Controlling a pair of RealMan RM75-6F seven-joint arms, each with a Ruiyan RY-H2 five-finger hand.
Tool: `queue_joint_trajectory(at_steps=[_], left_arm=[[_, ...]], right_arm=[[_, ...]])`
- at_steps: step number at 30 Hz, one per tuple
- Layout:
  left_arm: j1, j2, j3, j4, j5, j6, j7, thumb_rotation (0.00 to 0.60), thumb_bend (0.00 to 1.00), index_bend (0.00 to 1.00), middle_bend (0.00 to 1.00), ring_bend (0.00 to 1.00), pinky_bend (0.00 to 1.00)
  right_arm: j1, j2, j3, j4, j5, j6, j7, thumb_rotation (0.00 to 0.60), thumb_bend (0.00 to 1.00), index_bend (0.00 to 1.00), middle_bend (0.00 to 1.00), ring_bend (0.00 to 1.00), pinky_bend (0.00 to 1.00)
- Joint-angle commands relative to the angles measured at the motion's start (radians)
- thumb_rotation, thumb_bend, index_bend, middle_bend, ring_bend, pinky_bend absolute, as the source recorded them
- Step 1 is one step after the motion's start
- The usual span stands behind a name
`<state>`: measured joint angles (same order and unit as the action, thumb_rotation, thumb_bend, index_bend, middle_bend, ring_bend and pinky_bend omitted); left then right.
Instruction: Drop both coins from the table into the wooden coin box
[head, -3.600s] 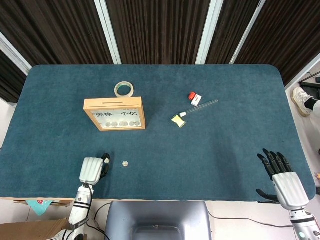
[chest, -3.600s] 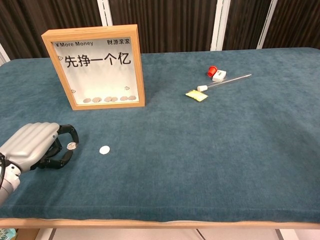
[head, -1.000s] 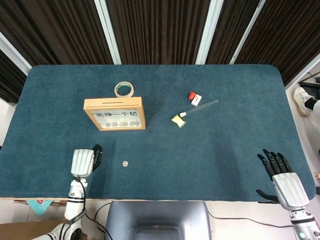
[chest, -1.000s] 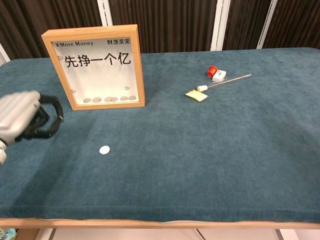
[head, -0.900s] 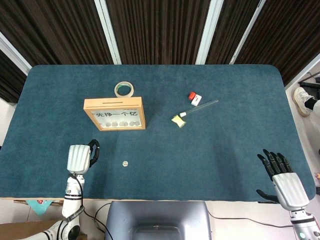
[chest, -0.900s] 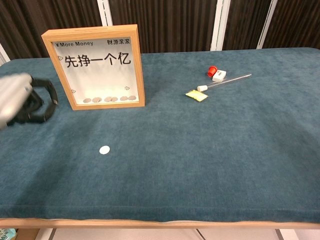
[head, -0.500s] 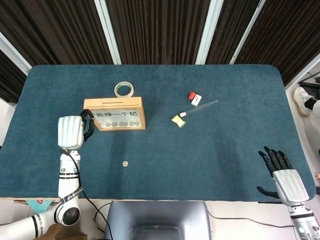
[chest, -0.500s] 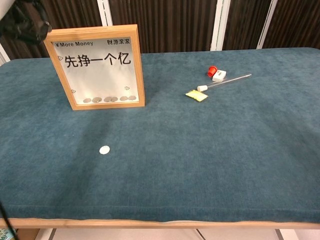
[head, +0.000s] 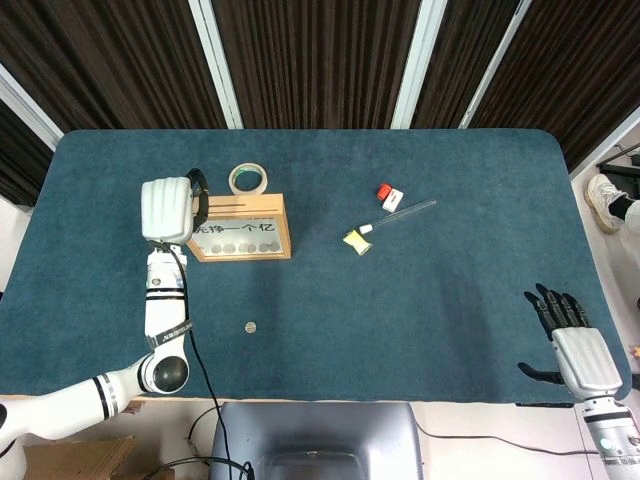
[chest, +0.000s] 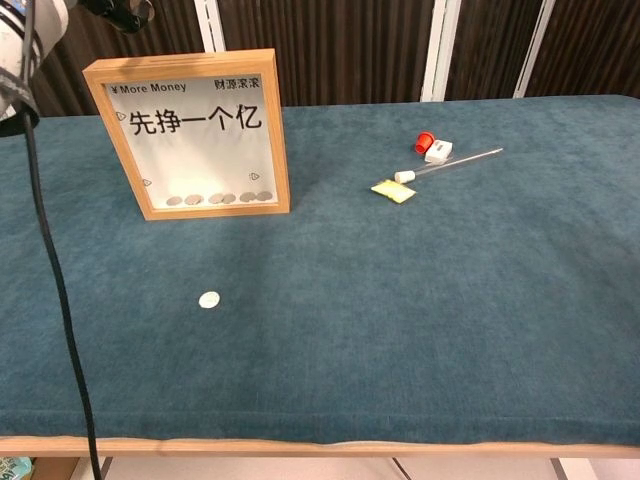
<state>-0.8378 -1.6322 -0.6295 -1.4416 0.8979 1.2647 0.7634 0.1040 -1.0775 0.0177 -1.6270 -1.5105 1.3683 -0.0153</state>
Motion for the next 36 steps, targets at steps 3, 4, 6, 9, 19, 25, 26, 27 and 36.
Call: queue_joint_trajectory(at_steps=[3,4,6,9,19,25,26,27,36], left_arm=[[-0.037,-0.011,0.019,0.036,-0.047,-0.016,-0.004,0.6,0.5,0.58,1.0,1.0,1.0],[-0.041,-0.011,0.023,0.037,-0.055,-0.017,-0.002,0.6,0.5,0.58,1.0,1.0,1.0],[-0.049,-0.013,0.031,0.041,-0.069,-0.018,-0.002,0.6,0.5,0.58,1.0,1.0,1.0],[-0.056,-0.014,0.043,0.044,-0.086,-0.014,-0.006,0.6,0.5,0.58,1.0,1.0,1.0],[-0.075,-0.013,0.081,0.055,-0.125,-0.02,-0.025,0.6,0.5,0.57,1.0,1.0,1.0],[-0.084,-0.011,0.096,0.06,-0.135,-0.011,-0.033,0.6,0.49,0.57,1.0,1.0,1.0],[-0.085,-0.01,0.1,0.058,-0.134,-0.007,-0.034,0.6,0.49,0.56,1.0,1.0,1.0],[-0.085,-0.01,0.103,0.057,-0.134,-0.006,-0.036,0.6,0.49,0.56,1.0,1.0,1.0],[-0.093,-0.003,0.125,0.049,-0.145,-0.004,-0.042,0.6,0.46,0.45,1.0,1.0,1.0]], right_arm=[[-0.002,0.006,-0.001,0.001,0.002,0.003,0.005,0.6,0.19,0.0,0.0,0.0,0.0],[-0.003,0.007,-0.001,0.0,0.002,0.005,0.006,0.6,0.19,0.0,0.0,0.0,0.0],[-0.006,0.009,-0.002,-0.002,0.001,0.01,0.008,0.6,0.19,0.0,0.0,0.0,0.0],[-0.008,0.011,-0.003,-0.002,-0.001,0.016,0.012,0.6,0.19,0.0,0.0,0.0,0.0],[-0.009,0.008,0.0,-0.001,0.001,0.024,0.016,0.6,0.19,0.0,0.0,0.0,0.0],[-0.011,0.006,0.0,-0.001,-0.002,0.028,0.016,0.6,0.19,0.0,0.0,0.0,0.0],[-0.011,0.007,-0.001,-0.001,-0.002,0.029,0.016,0.6,0.19,0.0,0.0,0.0,0.0],[-0.012,0.006,0.0,-0.001,-0.002,0.03,0.016,0.6,0.19,0.0,0.0,0.0,0.0],[-0.013,0.006,0.001,0.0,-0.001,0.034,0.018,0.6,0.19,0.0,0.0,0.0,0.0]])
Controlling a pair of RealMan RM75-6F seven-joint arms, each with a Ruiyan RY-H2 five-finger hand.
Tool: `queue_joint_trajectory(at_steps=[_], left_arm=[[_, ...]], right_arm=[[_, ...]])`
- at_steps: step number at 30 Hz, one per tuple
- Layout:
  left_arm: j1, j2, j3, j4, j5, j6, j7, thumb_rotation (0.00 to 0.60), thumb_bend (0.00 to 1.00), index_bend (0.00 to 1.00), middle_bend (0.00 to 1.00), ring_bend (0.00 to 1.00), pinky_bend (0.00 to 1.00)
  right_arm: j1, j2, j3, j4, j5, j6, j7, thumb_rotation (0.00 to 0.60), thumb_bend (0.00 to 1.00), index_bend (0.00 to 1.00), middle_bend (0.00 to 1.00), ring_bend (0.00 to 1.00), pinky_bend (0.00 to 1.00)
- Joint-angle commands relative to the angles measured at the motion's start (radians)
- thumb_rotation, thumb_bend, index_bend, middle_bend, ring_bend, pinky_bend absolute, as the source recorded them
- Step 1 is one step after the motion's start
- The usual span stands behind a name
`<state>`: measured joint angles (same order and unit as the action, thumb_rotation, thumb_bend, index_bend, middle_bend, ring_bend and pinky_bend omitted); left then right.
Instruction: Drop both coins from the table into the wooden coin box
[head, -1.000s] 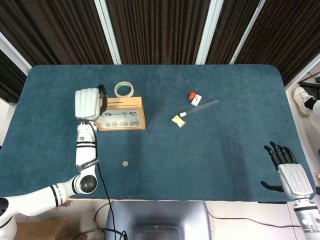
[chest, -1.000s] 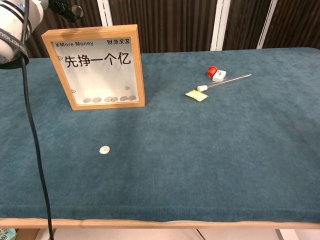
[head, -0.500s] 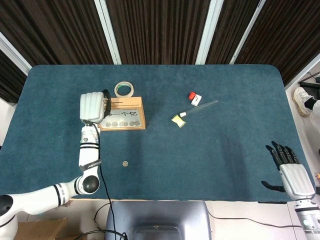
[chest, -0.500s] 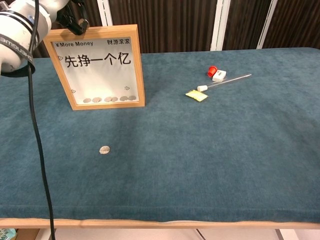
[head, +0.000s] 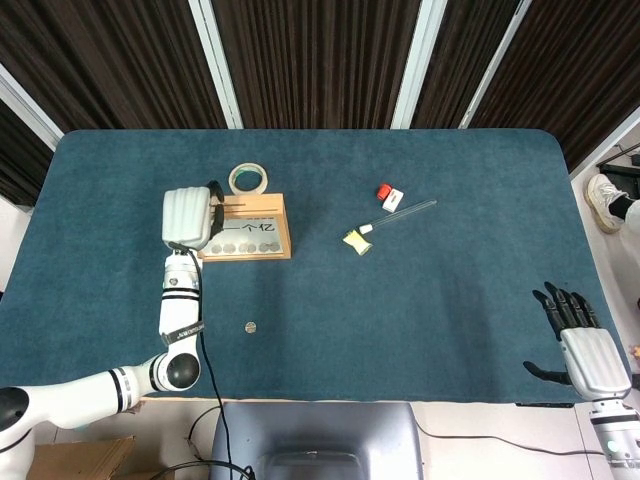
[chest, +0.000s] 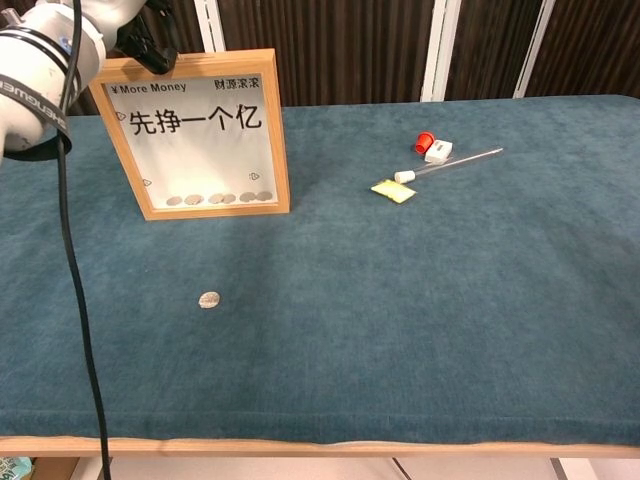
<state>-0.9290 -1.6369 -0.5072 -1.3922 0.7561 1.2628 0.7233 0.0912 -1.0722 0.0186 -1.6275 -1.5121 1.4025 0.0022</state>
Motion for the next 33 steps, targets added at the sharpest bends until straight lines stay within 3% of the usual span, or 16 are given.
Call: queue_joint_trajectory(at_steps=[1,10,15,22,26,33], left_arm=[[-0.002,0.002,0.004,0.0,-0.005,-0.003,-0.003,0.6,0.46,0.44,1.0,1.0,1.0],[0.006,0.016,0.036,-0.037,0.059,0.038,-0.037,0.6,0.45,0.39,1.0,1.0,1.0],[0.058,0.048,0.138,-0.114,0.237,0.129,-0.063,0.6,0.43,0.38,1.0,1.0,1.0],[0.194,0.062,0.307,-0.243,0.429,0.22,-0.223,0.6,0.42,0.35,1.0,1.0,1.0],[0.283,0.019,0.404,-0.178,0.495,0.238,-0.372,0.6,0.42,0.3,1.0,1.0,1.0],[0.365,-0.126,0.502,0.043,0.531,0.185,-0.484,0.6,0.42,0.3,1.0,1.0,1.0]], right_arm=[[0.0,0.0,0.001,0.0,0.001,0.001,0.001,0.6,0.19,0.0,0.0,0.0,0.0],[-0.004,0.002,0.002,0.001,0.0,0.009,0.006,0.6,0.19,0.0,0.0,0.0,0.0],[-0.008,-0.001,0.002,0.001,-0.003,0.018,-0.002,0.6,0.19,0.0,0.0,0.0,0.0],[-0.015,-0.015,-0.007,-0.002,-0.028,0.038,-0.03,0.6,0.19,0.0,0.0,0.0,0.0],[-0.014,-0.018,-0.007,-0.005,-0.025,0.035,-0.039,0.6,0.19,0.0,0.0,0.0,0.0],[-0.016,-0.018,0.002,-0.006,-0.011,0.039,-0.037,0.6,0.19,0.0,0.0,0.0,0.0]])
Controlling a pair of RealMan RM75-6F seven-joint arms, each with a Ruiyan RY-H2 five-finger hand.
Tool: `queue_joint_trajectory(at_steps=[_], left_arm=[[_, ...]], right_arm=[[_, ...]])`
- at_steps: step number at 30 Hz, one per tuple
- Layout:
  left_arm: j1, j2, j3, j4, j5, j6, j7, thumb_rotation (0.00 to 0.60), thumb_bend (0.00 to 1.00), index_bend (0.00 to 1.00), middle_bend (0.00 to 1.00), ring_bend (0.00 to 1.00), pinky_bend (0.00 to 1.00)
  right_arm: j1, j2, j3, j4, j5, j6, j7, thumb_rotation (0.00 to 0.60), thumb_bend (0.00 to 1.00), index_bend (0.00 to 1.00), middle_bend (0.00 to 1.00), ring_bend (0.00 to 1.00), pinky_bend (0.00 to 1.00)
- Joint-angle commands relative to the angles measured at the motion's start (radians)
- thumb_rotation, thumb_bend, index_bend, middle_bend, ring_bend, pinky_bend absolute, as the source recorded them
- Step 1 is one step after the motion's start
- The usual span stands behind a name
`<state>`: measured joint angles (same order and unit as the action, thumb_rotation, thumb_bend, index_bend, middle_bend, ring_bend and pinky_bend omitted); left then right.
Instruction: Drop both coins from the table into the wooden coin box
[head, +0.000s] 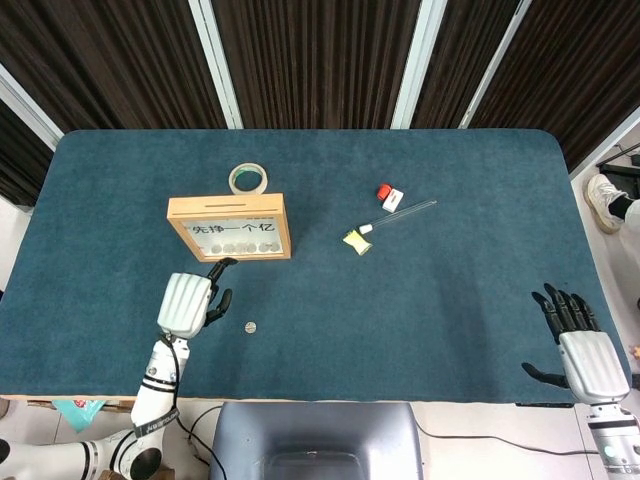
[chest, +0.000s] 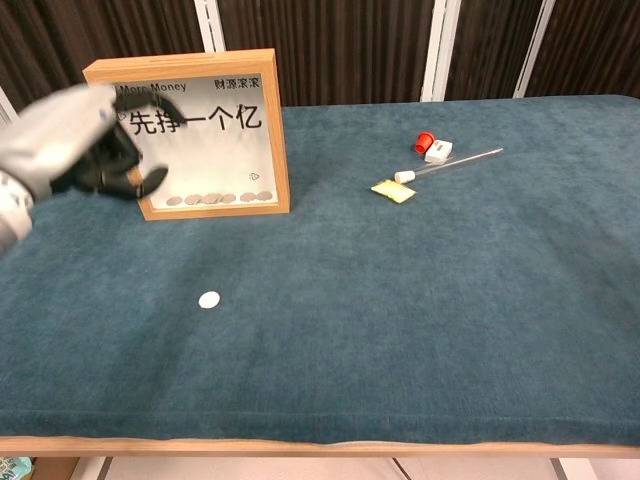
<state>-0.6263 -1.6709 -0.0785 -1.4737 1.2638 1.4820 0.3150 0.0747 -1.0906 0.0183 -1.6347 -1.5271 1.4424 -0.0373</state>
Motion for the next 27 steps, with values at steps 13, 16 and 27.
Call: queue_joint_trajectory(at_steps=[13,16,27], left_arm=[[0.102,-0.216,0.117,0.304,0.129,-0.11,-0.089,0.6,0.42,0.43,1.0,1.0,1.0],[0.1,-0.23,0.116,0.304,0.145,-0.131,-0.064,0.6,0.42,0.44,1.0,1.0,1.0],[0.108,-0.283,0.087,0.384,0.162,-0.154,-0.033,0.6,0.42,0.41,1.0,1.0,1.0]], right_arm=[[0.009,0.023,0.008,0.002,0.025,-0.029,0.045,0.6,0.19,0.0,0.0,0.0,0.0],[0.01,0.028,0.011,0.001,0.035,-0.034,0.056,0.6,0.19,0.0,0.0,0.0,0.0],[0.005,0.039,0.007,0.001,0.018,-0.022,0.08,0.6,0.19,0.0,0.0,0.0,0.0]])
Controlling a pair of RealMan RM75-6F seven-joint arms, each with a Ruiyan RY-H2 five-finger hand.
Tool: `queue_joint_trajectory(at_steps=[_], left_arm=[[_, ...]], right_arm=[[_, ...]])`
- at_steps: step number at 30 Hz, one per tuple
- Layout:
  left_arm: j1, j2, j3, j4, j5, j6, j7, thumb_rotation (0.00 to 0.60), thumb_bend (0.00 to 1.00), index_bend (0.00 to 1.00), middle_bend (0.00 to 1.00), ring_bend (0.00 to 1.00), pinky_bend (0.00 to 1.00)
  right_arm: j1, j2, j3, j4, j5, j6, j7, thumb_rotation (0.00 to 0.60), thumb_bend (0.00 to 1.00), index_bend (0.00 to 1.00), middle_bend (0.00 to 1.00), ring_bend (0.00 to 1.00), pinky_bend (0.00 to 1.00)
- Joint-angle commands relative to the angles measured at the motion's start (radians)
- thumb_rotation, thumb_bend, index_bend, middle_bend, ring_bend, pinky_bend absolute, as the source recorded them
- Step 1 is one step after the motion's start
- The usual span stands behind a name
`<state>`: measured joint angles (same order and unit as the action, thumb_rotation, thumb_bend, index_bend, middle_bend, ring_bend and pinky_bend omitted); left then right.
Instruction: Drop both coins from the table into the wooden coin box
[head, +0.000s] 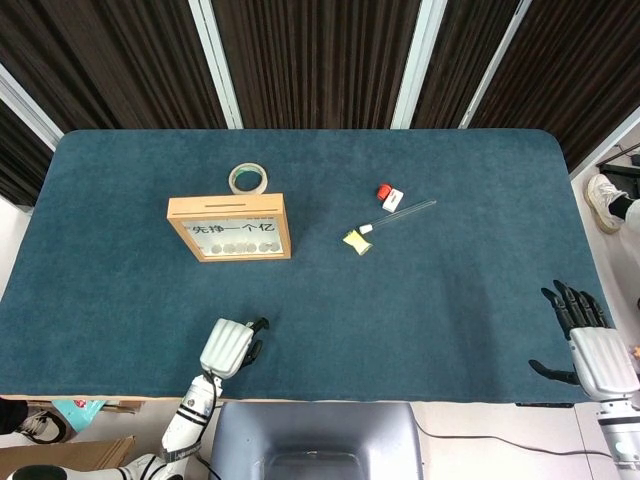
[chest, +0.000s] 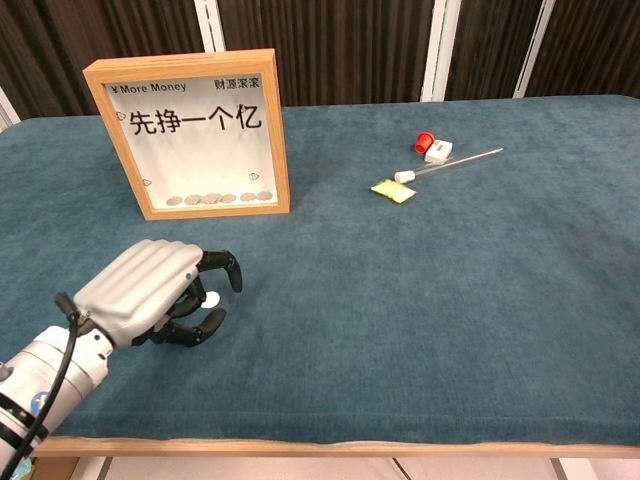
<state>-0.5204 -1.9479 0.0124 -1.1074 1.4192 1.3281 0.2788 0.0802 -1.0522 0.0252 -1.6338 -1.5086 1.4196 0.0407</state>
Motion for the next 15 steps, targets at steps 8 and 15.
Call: queue_joint_trajectory(at_steps=[8,15], left_arm=[[0.011,-0.029,-0.025,0.08,0.013,-0.026,-0.001,0.6,0.41,0.41,1.0,1.0,1.0],[0.02,-0.035,-0.042,0.098,0.015,-0.035,0.006,0.6,0.41,0.41,1.0,1.0,1.0]], right_arm=[[-0.016,0.012,0.004,0.001,-0.011,0.039,0.033,0.6,0.19,0.0,0.0,0.0,0.0],[-0.015,0.011,0.005,0.002,-0.01,0.034,0.031,0.6,0.19,0.0,0.0,0.0,0.0]])
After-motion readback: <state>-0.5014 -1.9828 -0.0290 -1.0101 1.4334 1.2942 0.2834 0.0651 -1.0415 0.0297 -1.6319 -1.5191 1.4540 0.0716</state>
